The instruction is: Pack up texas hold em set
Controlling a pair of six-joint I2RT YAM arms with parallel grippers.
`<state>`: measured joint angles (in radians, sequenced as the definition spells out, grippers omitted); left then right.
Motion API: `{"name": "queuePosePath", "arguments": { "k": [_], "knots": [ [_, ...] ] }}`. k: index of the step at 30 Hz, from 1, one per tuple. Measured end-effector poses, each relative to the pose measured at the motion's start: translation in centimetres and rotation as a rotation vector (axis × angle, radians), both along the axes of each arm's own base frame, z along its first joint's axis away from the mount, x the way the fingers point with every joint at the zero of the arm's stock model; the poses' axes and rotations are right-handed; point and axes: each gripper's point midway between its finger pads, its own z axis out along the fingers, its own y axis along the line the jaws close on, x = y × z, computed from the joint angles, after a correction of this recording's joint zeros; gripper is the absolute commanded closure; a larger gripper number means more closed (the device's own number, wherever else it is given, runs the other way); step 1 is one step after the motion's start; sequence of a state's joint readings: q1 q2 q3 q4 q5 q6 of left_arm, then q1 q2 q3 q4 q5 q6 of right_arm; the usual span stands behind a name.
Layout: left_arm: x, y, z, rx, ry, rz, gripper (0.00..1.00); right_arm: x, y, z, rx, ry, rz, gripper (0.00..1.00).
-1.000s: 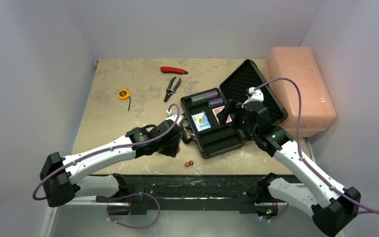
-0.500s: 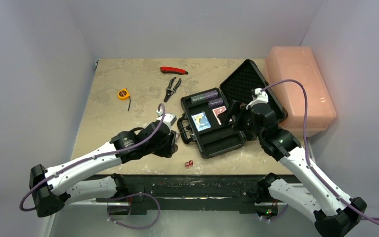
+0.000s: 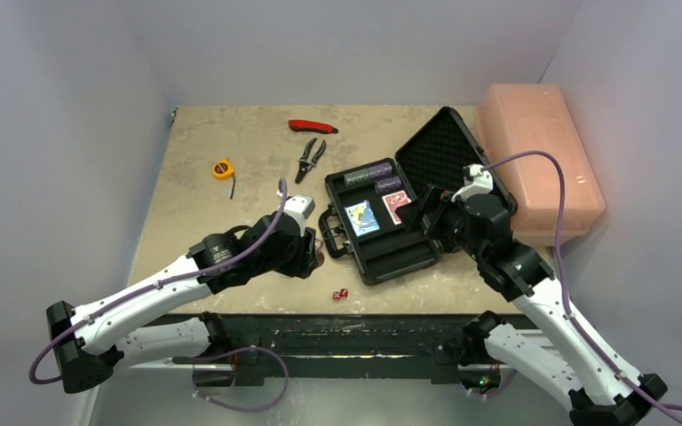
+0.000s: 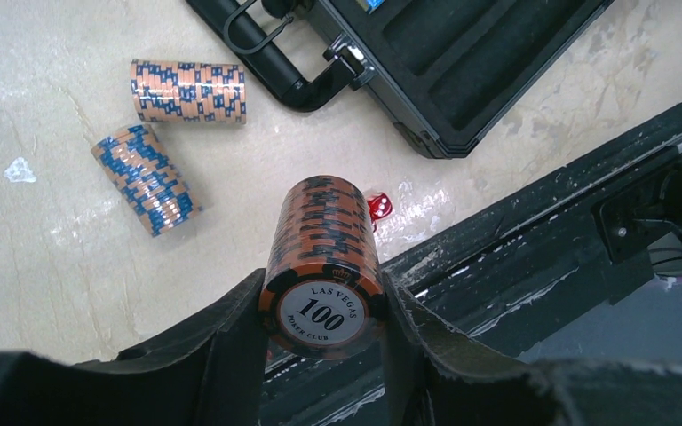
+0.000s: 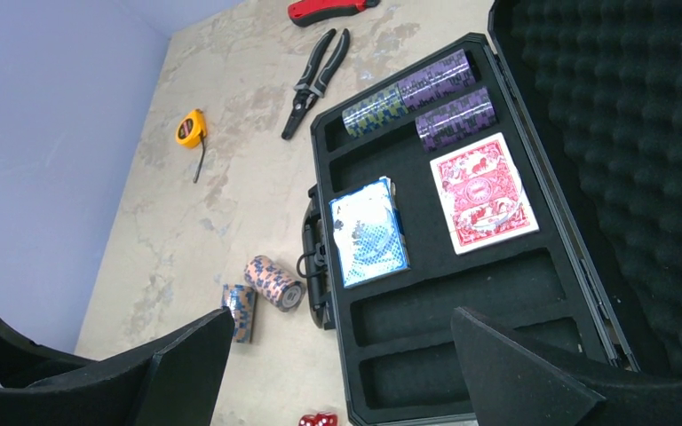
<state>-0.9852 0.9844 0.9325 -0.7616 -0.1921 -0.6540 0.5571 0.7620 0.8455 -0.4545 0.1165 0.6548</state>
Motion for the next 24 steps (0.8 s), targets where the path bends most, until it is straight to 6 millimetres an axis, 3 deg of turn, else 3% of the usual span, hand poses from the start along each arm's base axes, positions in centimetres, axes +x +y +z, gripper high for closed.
{"name": "queuePosePath", "arguments": {
  "k": [11,20,24],
  "knots": [
    [1.5,-1.4,1.3,-0.025,-0.057,-0.015,1.0,0.2,0.1,-2.2,-0.003,-0.025,0.006,0.01],
    [6.7,-1.6,2.4,-0.02,-0.013,-0.002,1.0,2.1,1.8,-0.9,-0.068,-0.207,0.119,0.01],
    [7.2,-1.8,3.6,0.001,0.009,-0.061,1.0,2.6,3.3,-0.5,-0.076,-0.258,0.194,0.05]
  ]
}}
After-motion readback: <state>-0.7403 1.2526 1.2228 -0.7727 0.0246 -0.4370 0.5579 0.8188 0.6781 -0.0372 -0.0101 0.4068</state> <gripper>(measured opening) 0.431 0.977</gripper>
